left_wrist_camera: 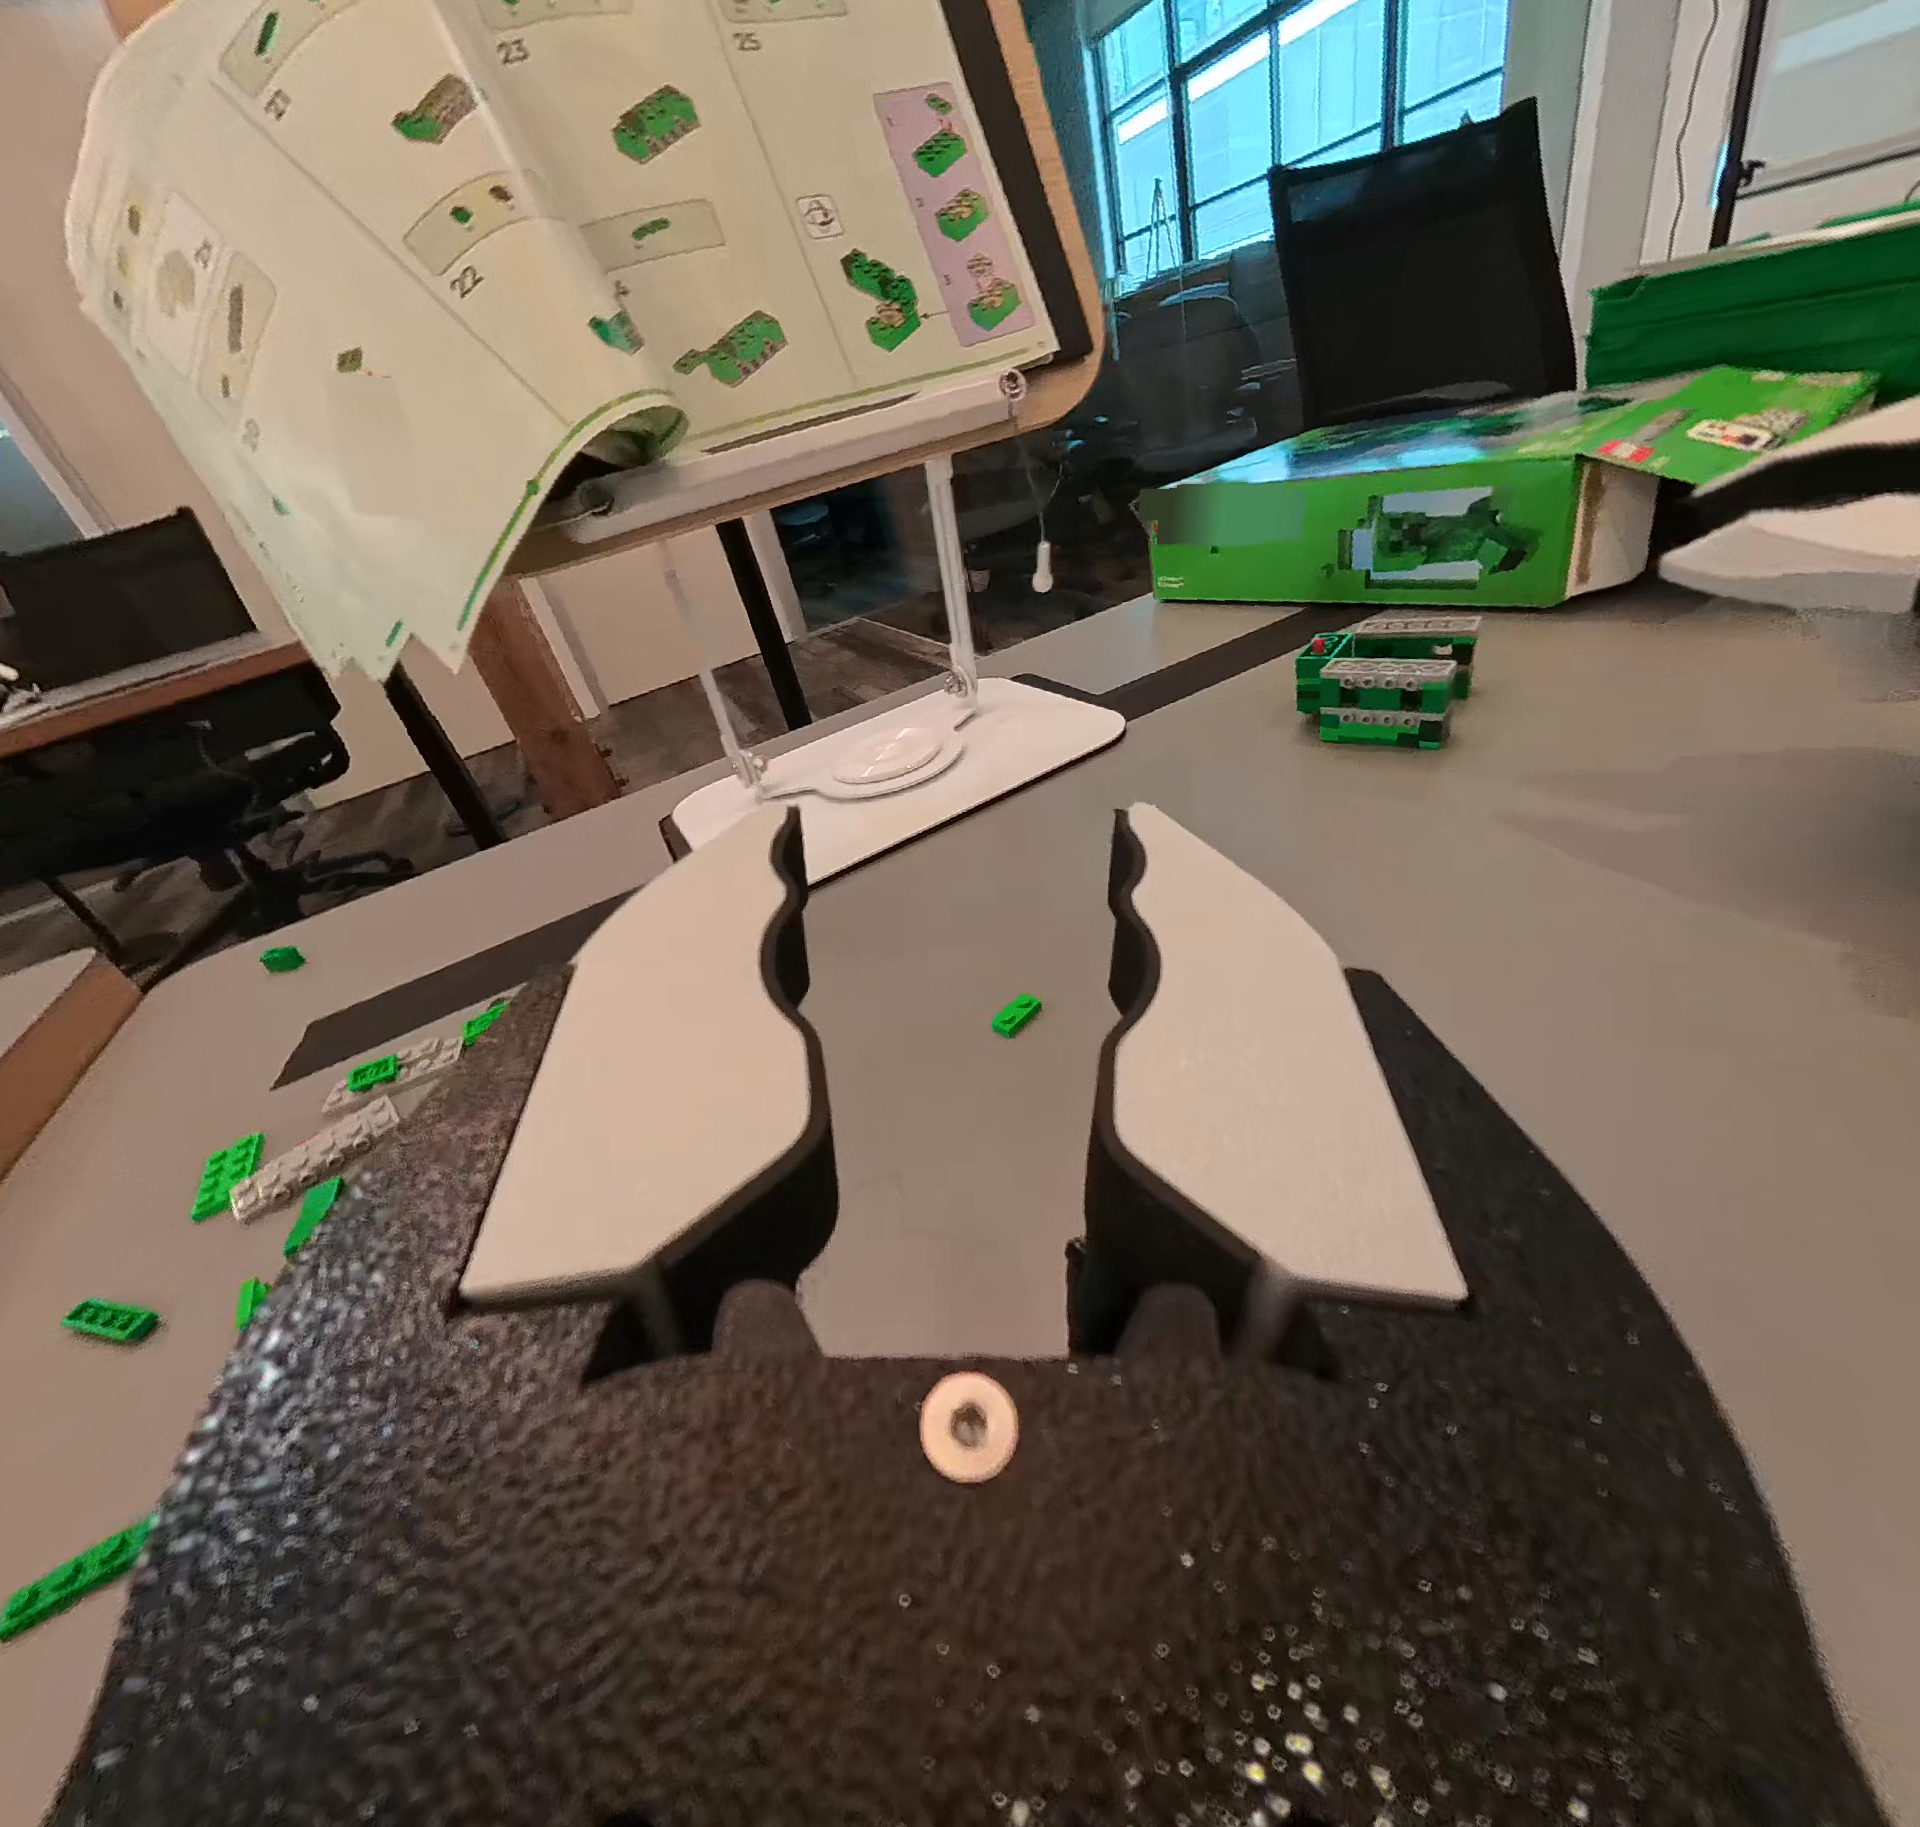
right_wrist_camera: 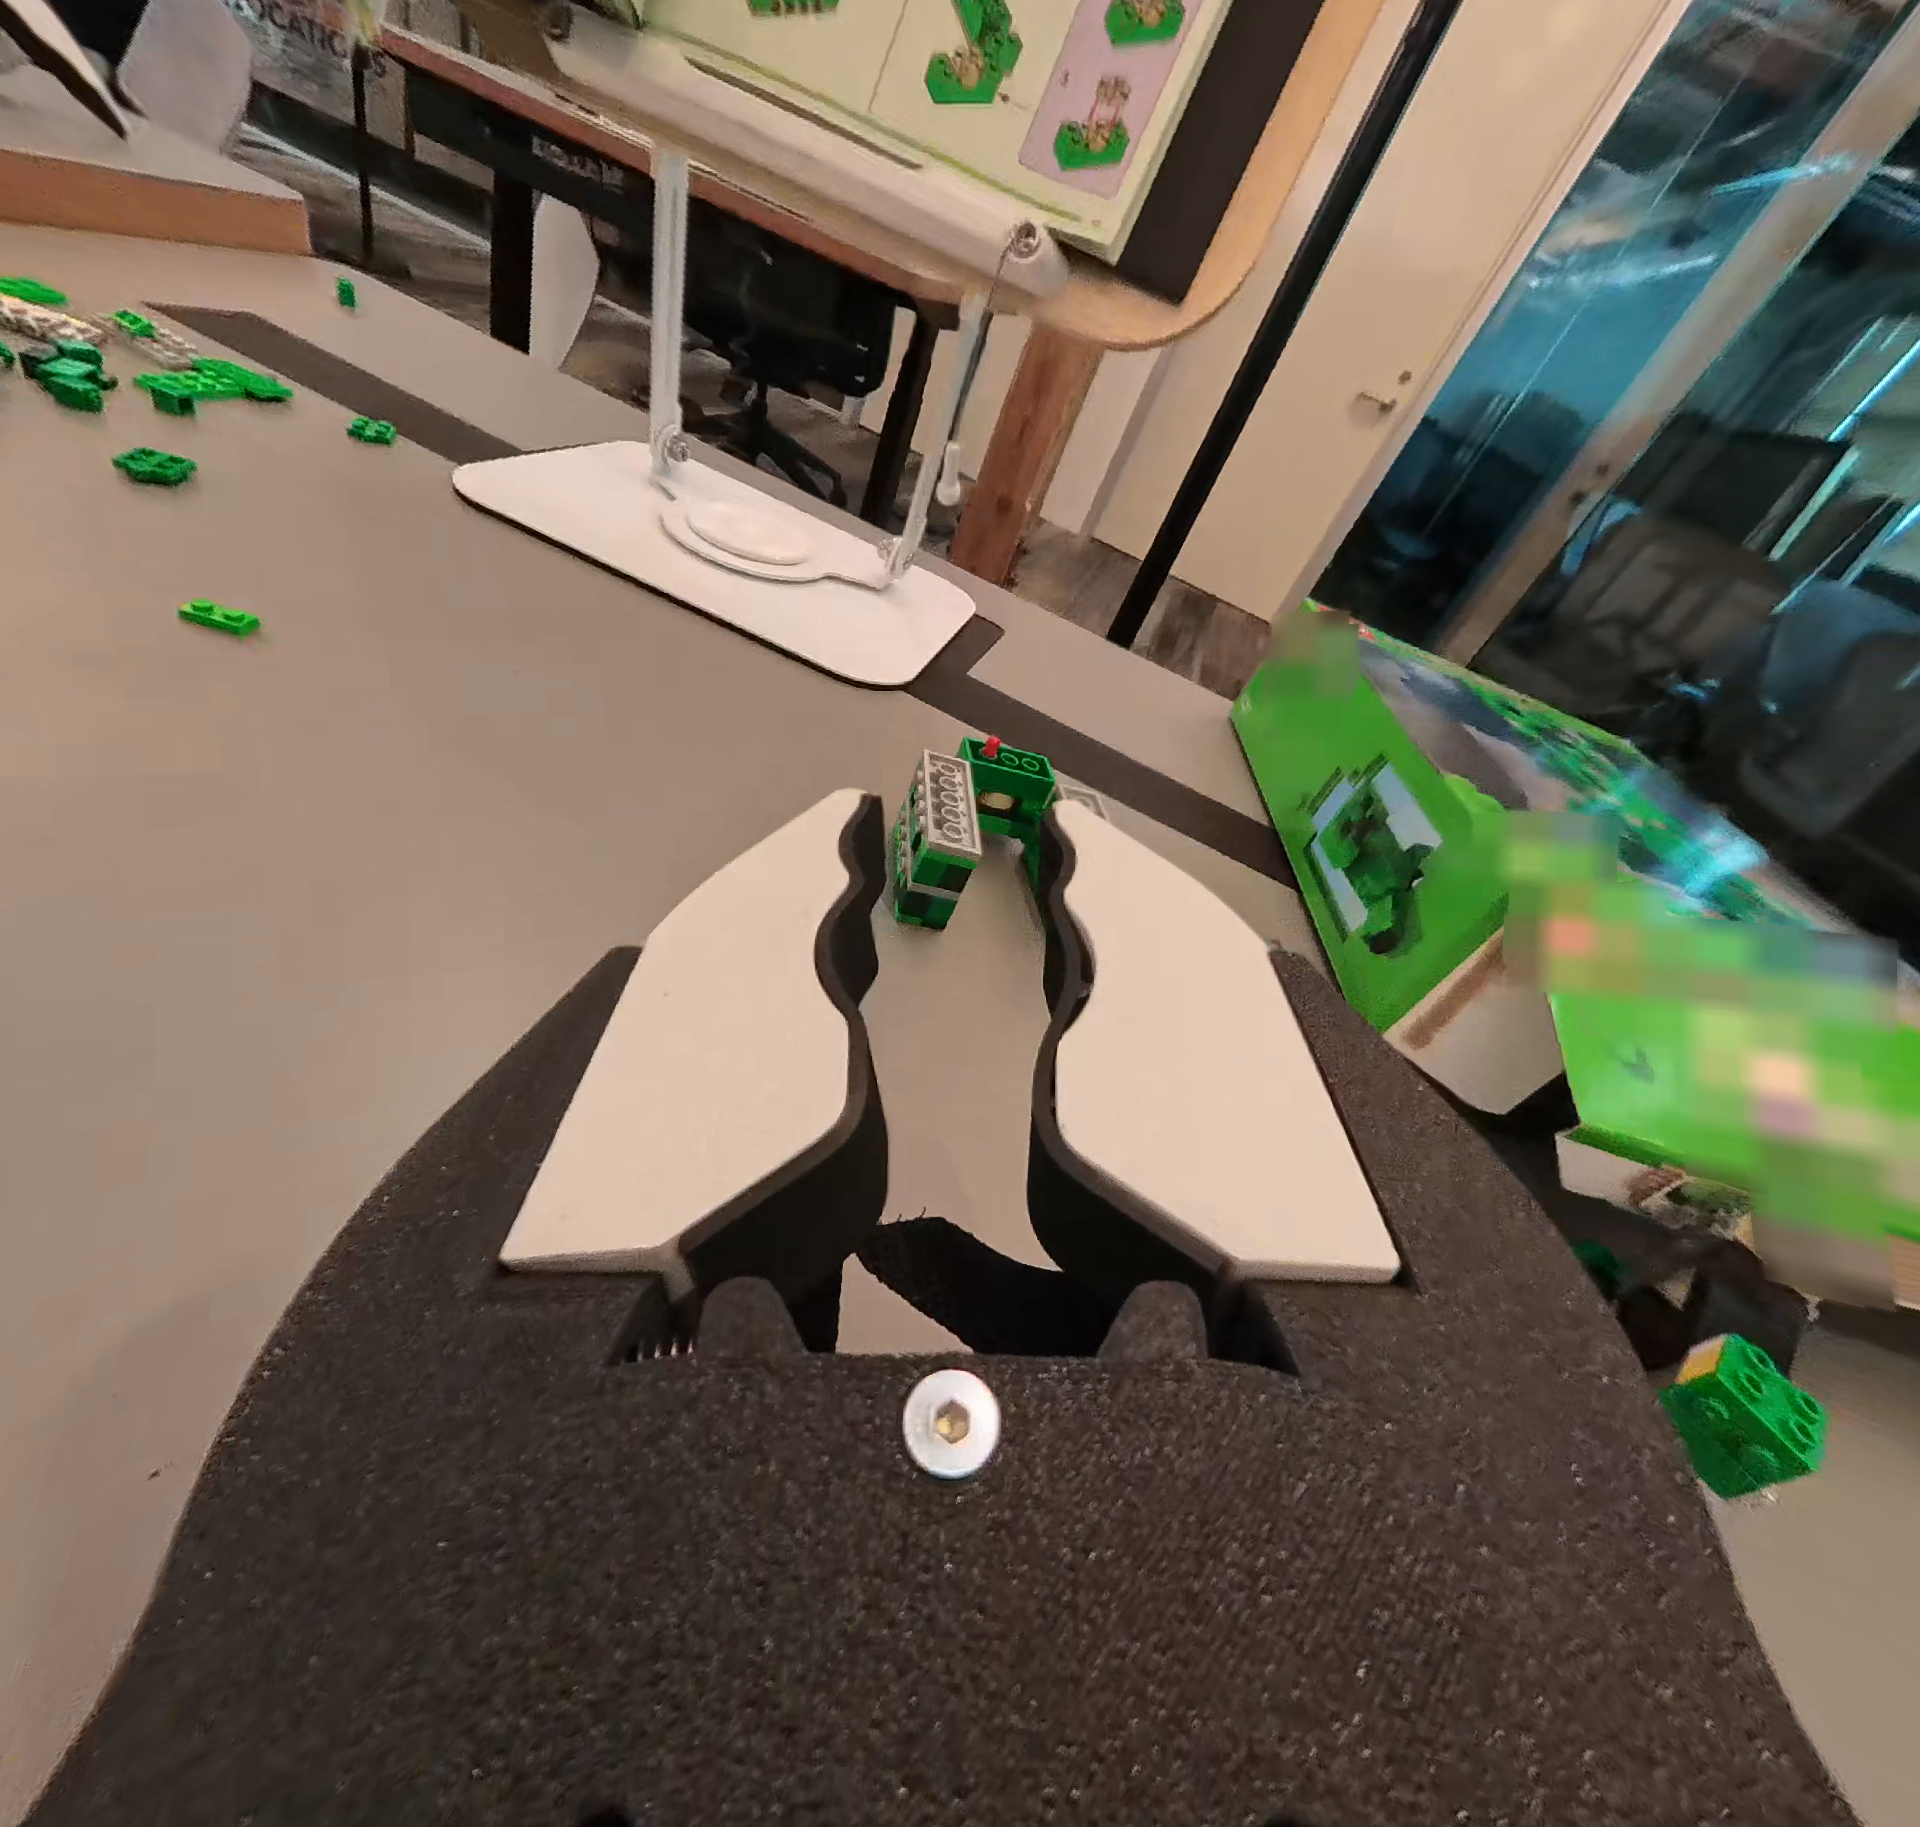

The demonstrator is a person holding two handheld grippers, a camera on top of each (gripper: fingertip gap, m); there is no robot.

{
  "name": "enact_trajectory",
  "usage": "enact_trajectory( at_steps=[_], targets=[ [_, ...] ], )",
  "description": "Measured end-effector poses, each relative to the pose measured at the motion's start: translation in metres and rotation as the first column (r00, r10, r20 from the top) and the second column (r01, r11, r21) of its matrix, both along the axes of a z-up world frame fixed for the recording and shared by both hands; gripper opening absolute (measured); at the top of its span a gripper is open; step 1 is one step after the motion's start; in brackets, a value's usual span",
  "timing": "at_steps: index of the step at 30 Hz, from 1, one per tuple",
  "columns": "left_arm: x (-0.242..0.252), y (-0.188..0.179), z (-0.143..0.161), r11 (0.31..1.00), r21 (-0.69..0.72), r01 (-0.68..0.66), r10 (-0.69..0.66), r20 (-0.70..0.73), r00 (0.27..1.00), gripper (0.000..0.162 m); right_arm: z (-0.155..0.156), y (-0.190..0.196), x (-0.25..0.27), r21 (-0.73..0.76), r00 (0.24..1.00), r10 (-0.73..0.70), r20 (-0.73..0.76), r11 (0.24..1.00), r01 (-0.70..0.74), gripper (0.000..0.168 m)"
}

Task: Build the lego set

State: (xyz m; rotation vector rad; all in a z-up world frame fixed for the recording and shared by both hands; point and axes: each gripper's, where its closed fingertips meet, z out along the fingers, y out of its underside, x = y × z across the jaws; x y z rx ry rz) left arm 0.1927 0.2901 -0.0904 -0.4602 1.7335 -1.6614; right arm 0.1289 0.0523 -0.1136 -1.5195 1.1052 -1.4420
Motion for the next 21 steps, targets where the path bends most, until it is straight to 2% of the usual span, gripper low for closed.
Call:
enact_trajectory(
  at_steps=[4,7,14,21],
  targets=[
    [-0.006,-0.009,-0.003,0.998,0.058,0.014,-0.016,0.044,0.999,0.055,-0.005,-0.011,0.015,-0.005,0.999,-0.031,-0.04,1.0,0.031,0.027],
    [-0.009,-0.013,-0.005,0.995,0.093,0.021,-0.027,0.068,0.997,0.055,-0.018,-0.021,0.037,-0.02,0.988,-0.064,-0.138,0.998,0.062,0.028],
    [-0.009,-0.015,-0.009,0.992,0.121,0.023,-0.033,0.079,0.996,0.055,-0.045,-0.02,0.068,0.062,0.938,-0.031,-0.346,0.997,0.056,0.038],
    [-0.009,-0.017,-0.01,0.992,0.12,0.035,-0.044,0.069,0.997,0.056,-0.061,-0.025,0.074,0.017,0.891,-0.087,-0.447,0.994,0.106,0.027]
  ],
)
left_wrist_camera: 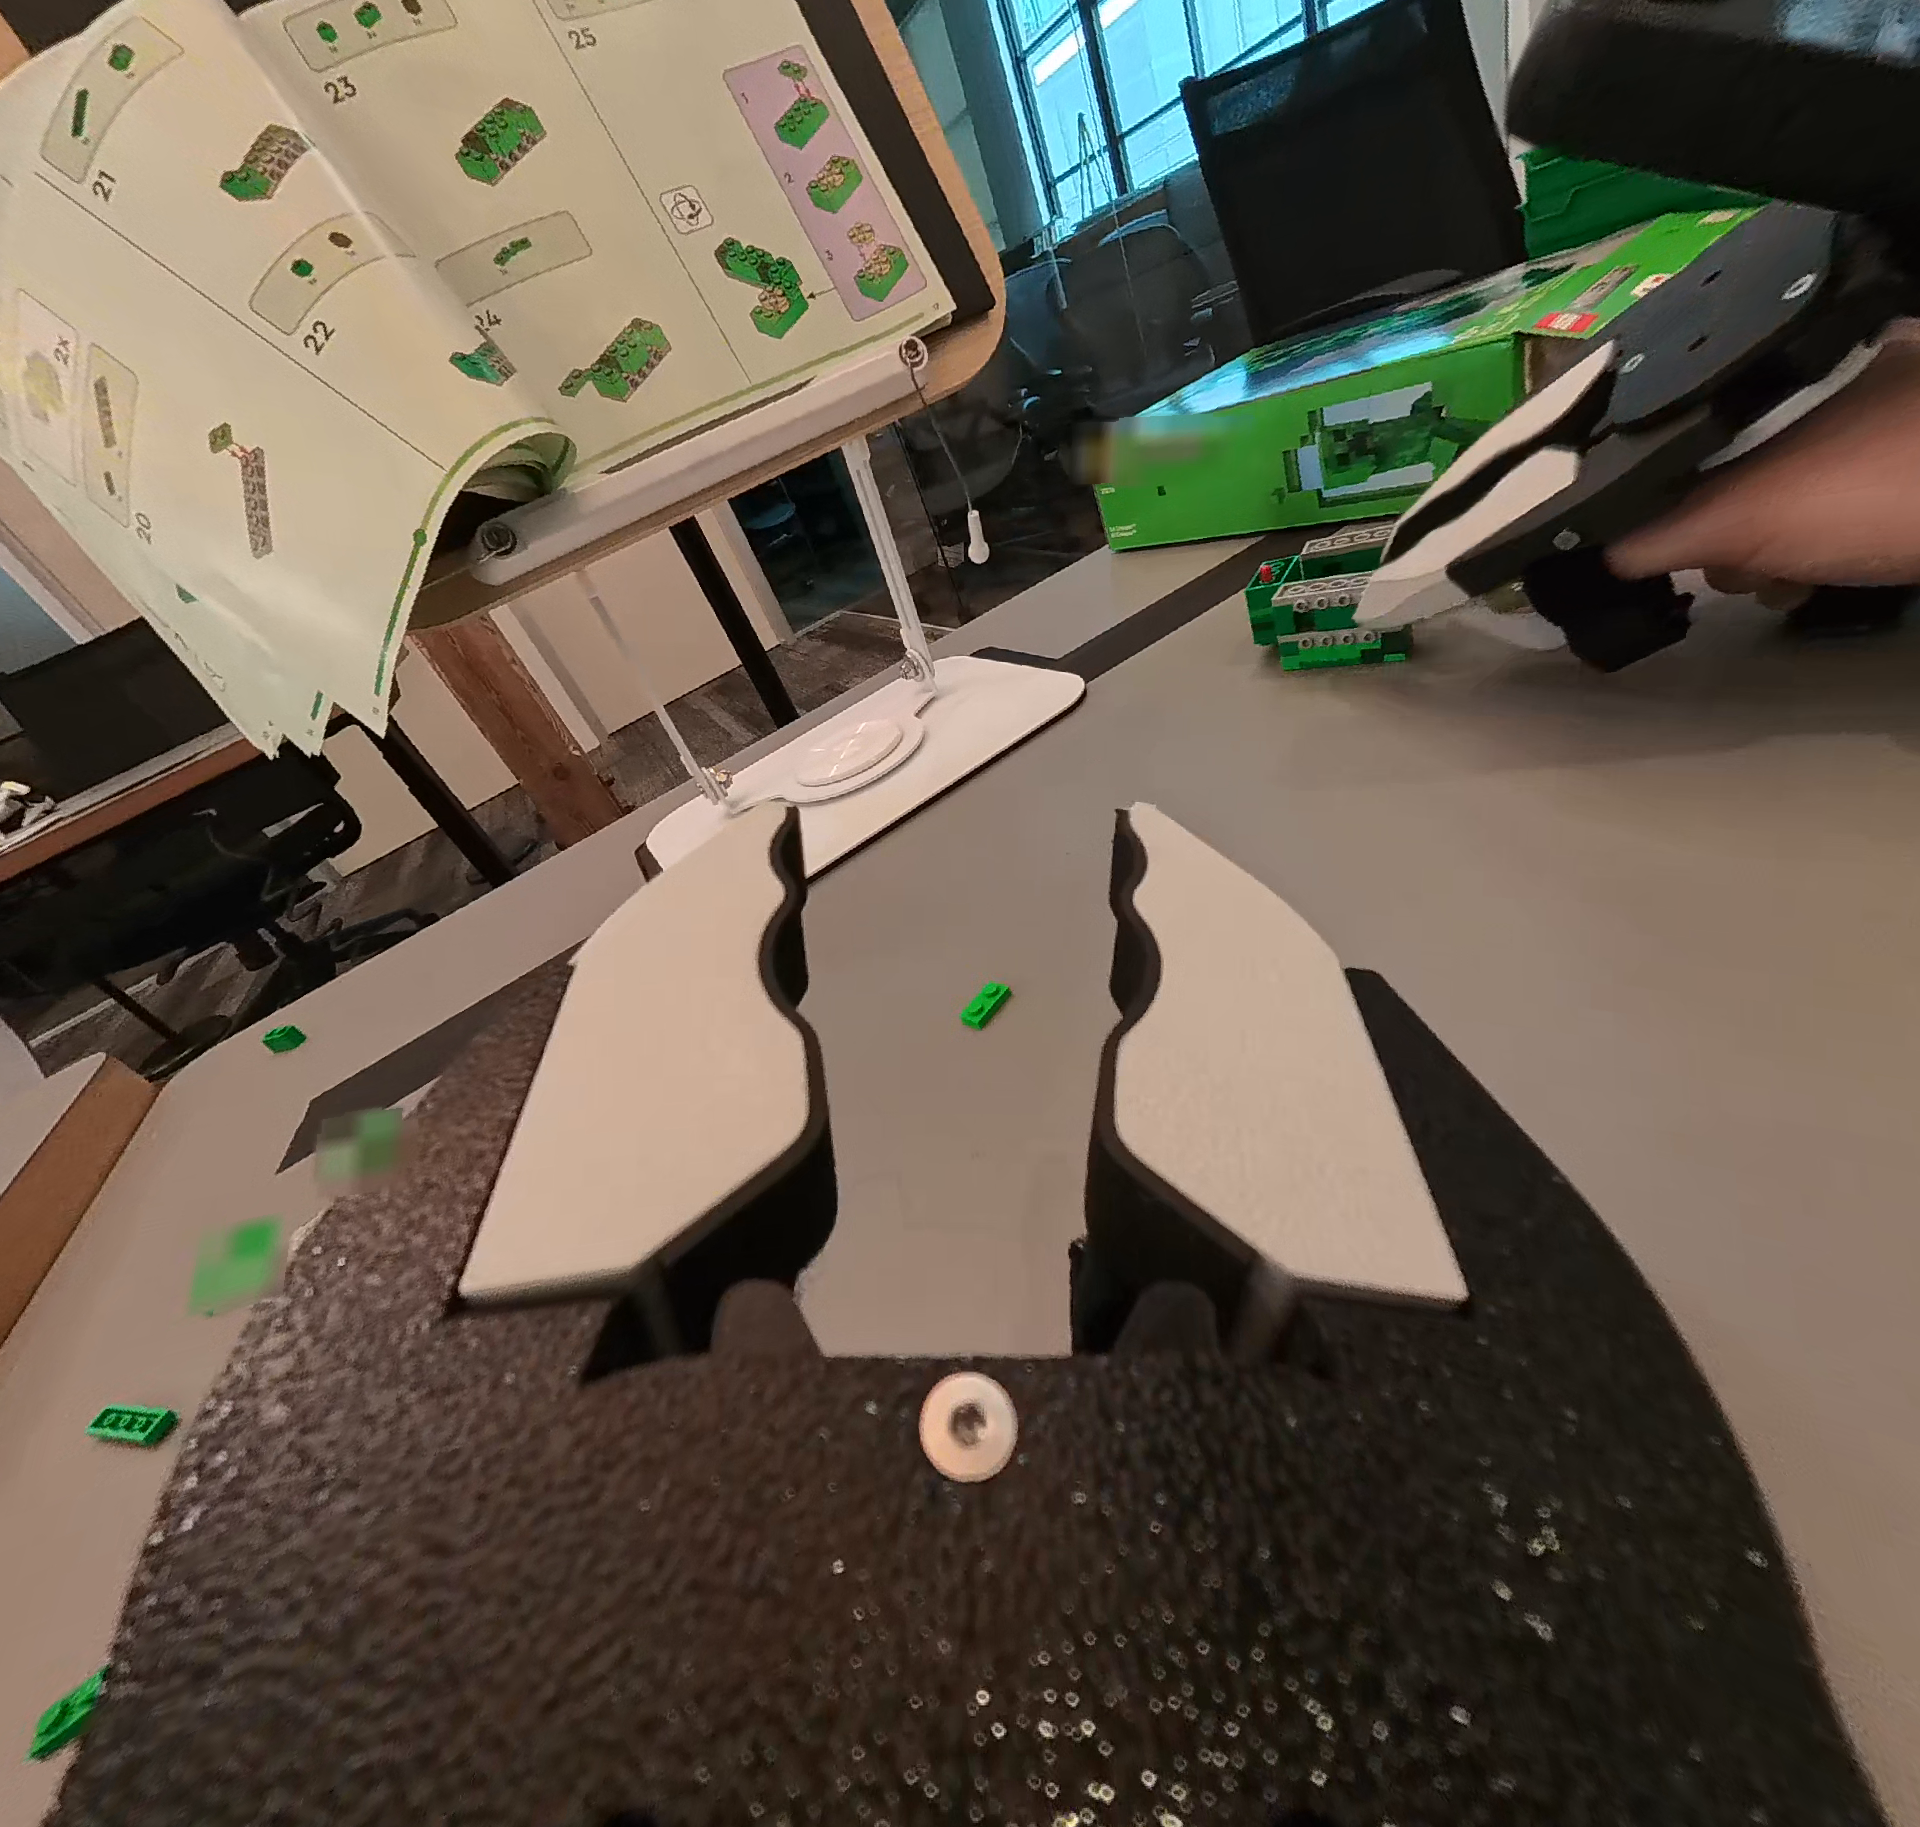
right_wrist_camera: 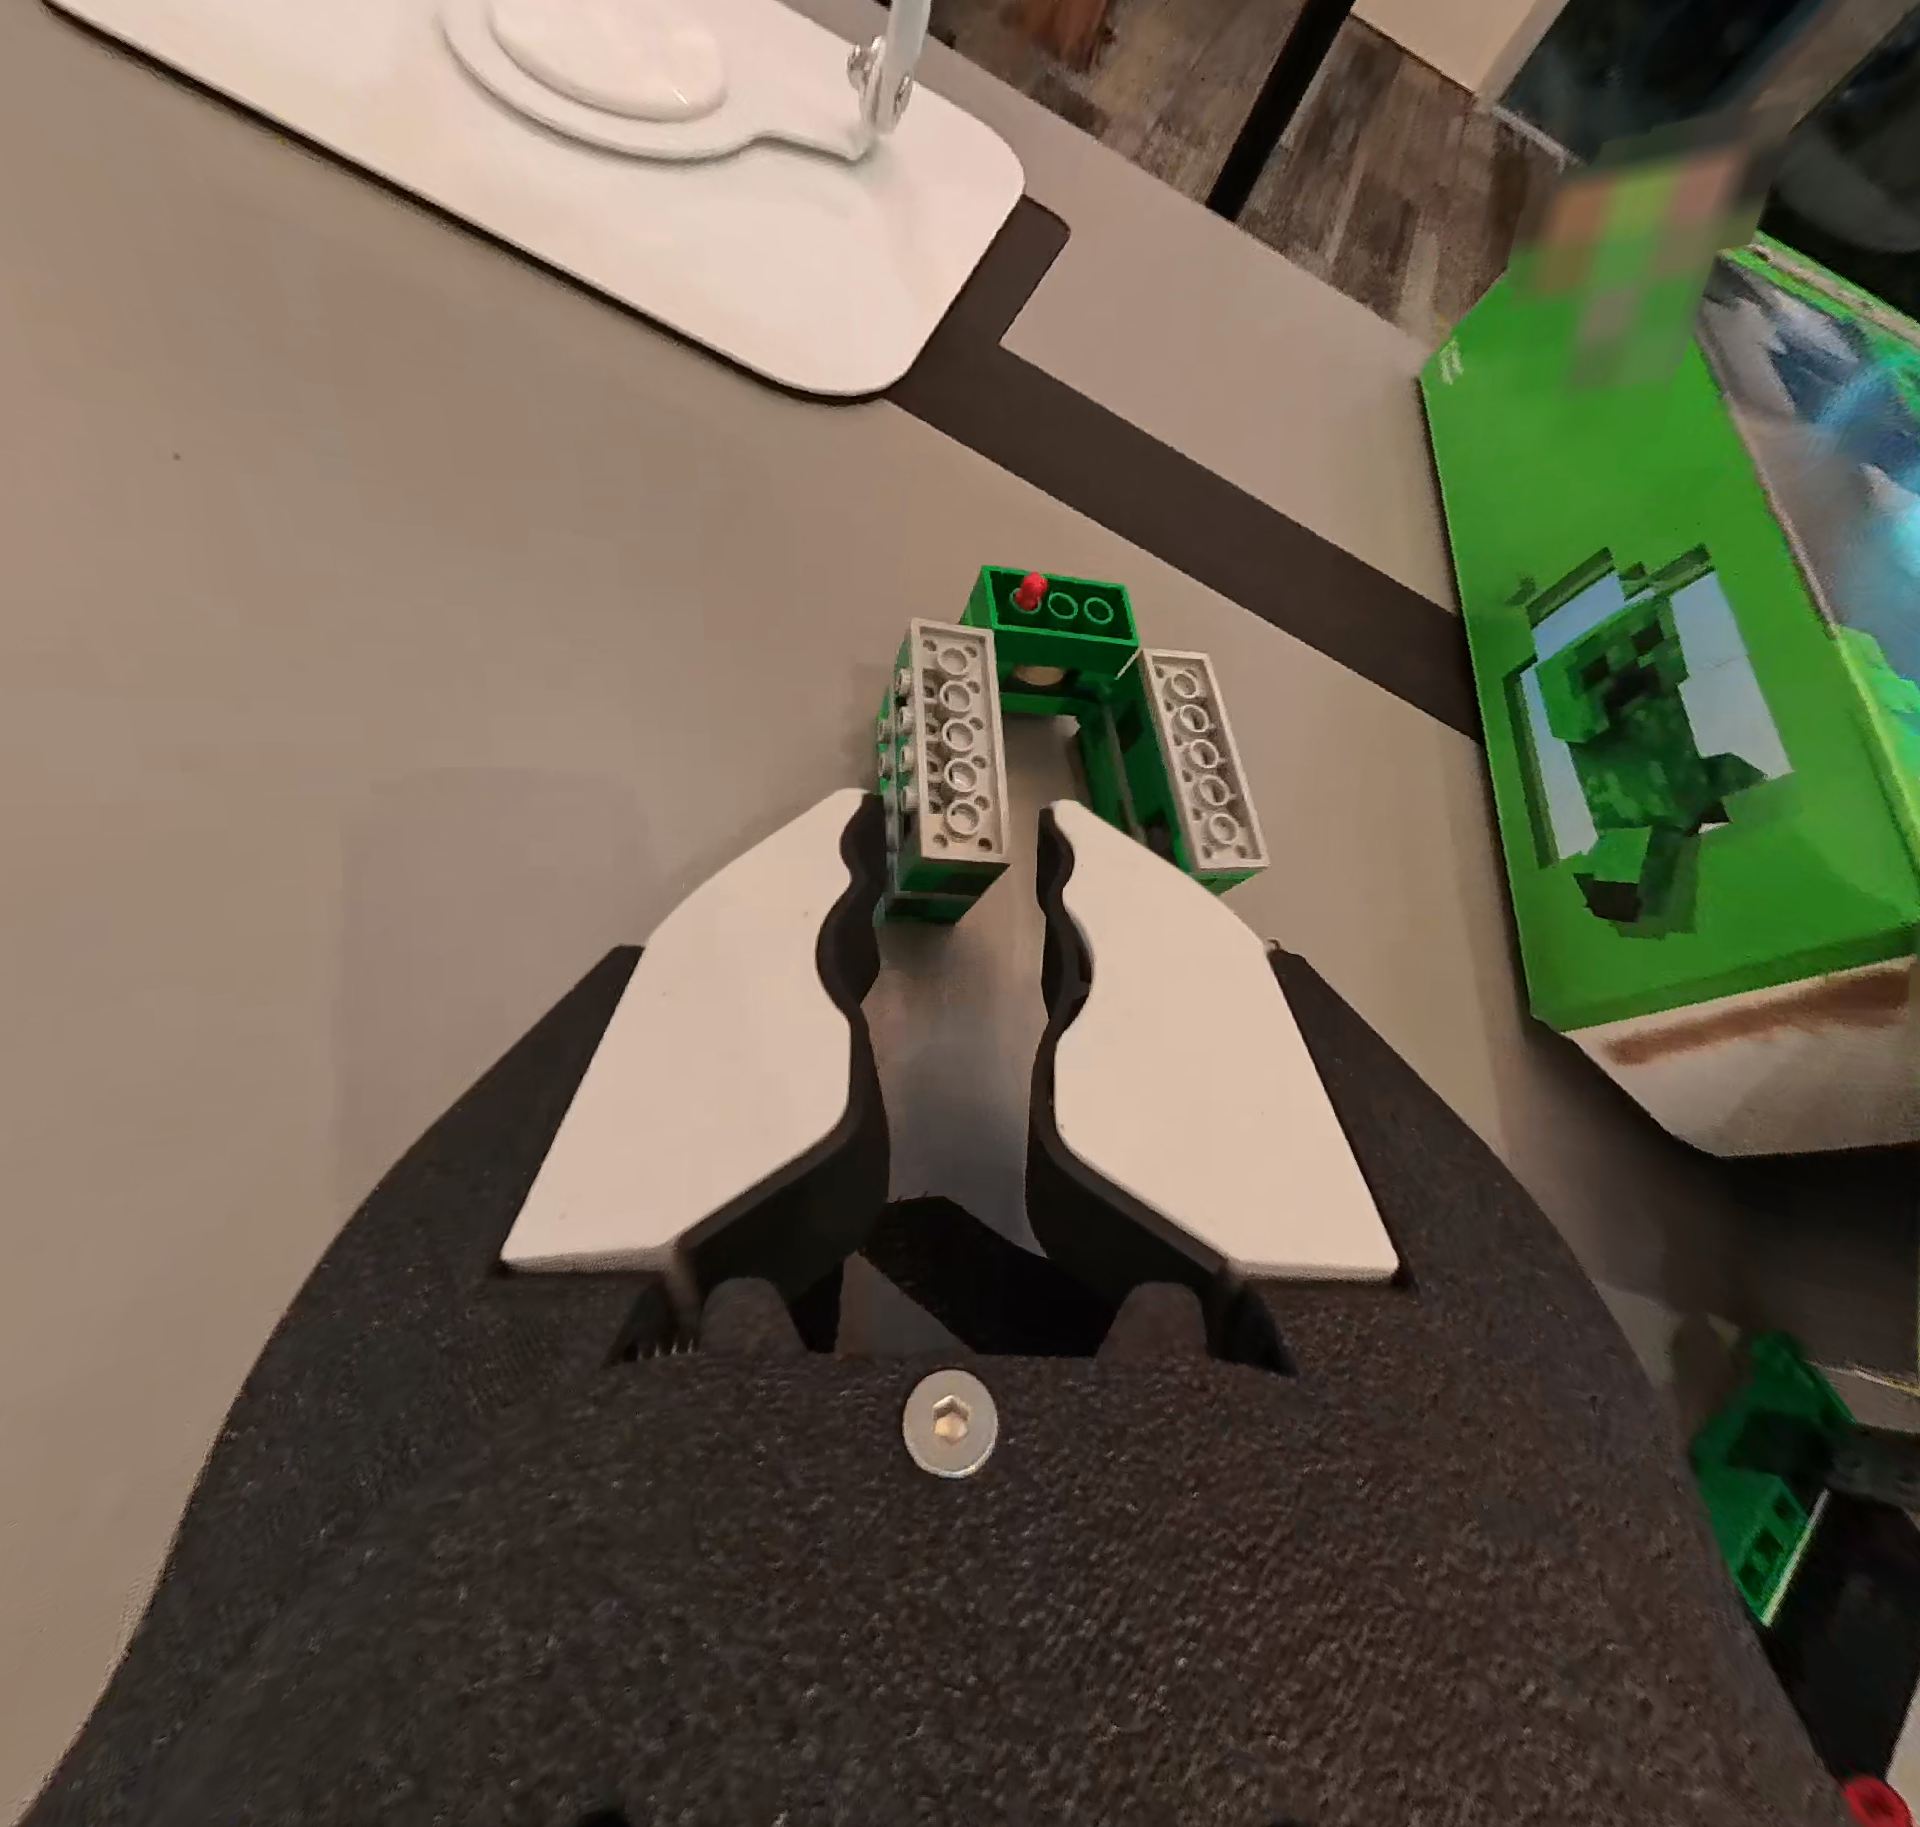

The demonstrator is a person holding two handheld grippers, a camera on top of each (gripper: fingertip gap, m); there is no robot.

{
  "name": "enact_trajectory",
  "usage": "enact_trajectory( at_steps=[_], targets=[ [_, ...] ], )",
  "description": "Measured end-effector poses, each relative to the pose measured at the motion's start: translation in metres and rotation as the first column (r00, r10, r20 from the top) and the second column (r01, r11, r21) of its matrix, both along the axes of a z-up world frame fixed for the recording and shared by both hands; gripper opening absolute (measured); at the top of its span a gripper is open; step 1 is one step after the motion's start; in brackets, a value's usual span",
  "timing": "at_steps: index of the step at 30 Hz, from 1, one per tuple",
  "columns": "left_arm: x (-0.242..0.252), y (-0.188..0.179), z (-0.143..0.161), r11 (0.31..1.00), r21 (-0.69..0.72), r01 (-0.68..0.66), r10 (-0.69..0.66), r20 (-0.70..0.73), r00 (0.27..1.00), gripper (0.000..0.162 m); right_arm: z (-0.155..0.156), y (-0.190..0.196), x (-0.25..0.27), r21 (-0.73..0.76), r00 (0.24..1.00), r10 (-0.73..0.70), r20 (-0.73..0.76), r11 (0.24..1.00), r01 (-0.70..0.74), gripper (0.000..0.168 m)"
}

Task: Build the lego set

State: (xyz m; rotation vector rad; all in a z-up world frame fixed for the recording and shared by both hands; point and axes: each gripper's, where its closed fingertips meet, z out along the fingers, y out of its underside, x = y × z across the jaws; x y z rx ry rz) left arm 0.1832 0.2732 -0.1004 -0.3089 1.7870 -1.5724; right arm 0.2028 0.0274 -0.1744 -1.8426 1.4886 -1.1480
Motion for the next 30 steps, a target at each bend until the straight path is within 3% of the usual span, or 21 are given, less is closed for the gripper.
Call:
enact_trajectory(
  at_steps=[5,9,15,19,24,27,30],
  targets=[
    [-0.002,-0.002,-0.001,1.0,0.011,0.008,-0.008,0.003,1.0,0.056,-0.007,0.0,0.001,0.005,0.999,0.004,-0.053,1.0,-0.003,0.022],
    [-0.004,-0.003,-0.001,1.0,0.021,0.015,-0.016,0.013,1.0,0.057,0.002,0.003,0.002,0.036,1.0,0.026,0.01,0.999,-0.026,0.019],
    [-0.008,-0.004,0.001,0.999,0.029,0.021,-0.022,0.041,0.999,0.057,0.043,0.024,-0.008,0.293,0.975,0.112,0.19,0.942,-0.165,0.018],
    [-0.012,-0.006,0.001,0.998,0.051,0.027,-0.03,0.064,0.997,0.059,0.068,0.048,-0.021,0.468,0.95,0.194,0.244,0.835,-0.29,0.018],
    [-0.036,-0.029,0.002,0.973,0.229,0.006,-0.065,0.251,0.966,0.063,0.08,0.094,-0.047,0.494,0.894,0.397,0.208,0.746,-0.446,0.018],
    [-0.051,-0.057,-0.005,0.916,0.396,-0.058,-0.119,0.408,0.905,0.066,0.081,0.121,-0.064,0.452,0.855,0.49,0.171,0.732,-0.51,0.018],
    [-0.059,-0.08,-0.009,0.871,0.471,-0.138,-0.146,0.518,0.843,0.069,0.082,0.139,-0.078,0.411,0.825,0.544,0.154,0.724,-0.554,0.018]
  ],
)
